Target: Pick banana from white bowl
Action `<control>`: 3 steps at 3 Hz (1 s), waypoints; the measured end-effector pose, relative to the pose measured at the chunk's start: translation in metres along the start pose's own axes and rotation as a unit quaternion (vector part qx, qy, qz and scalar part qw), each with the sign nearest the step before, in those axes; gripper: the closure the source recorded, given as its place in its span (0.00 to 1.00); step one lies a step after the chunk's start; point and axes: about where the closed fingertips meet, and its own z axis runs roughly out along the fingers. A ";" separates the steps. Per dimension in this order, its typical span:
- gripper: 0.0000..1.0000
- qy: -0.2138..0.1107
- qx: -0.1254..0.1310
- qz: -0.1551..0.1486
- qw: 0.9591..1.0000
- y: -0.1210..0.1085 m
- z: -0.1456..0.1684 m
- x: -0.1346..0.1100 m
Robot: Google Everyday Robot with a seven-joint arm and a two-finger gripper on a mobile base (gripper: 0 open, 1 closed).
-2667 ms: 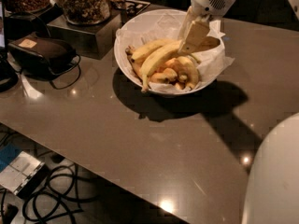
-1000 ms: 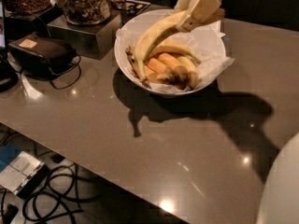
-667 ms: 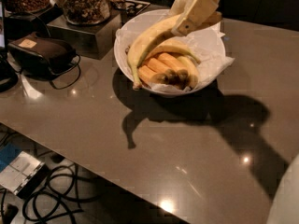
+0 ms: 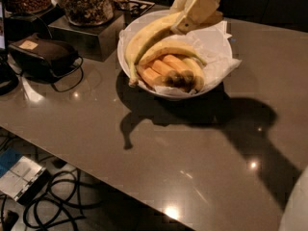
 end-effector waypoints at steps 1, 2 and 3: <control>1.00 -0.011 -0.028 0.015 0.999 0.010 0.018 -0.008; 1.00 -0.002 -0.083 0.025 0.996 0.022 0.062 -0.031; 1.00 -0.009 -0.072 0.024 0.997 0.016 0.064 -0.035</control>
Offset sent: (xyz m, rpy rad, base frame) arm -0.0328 0.0625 -0.0433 -0.0381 0.2455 0.1146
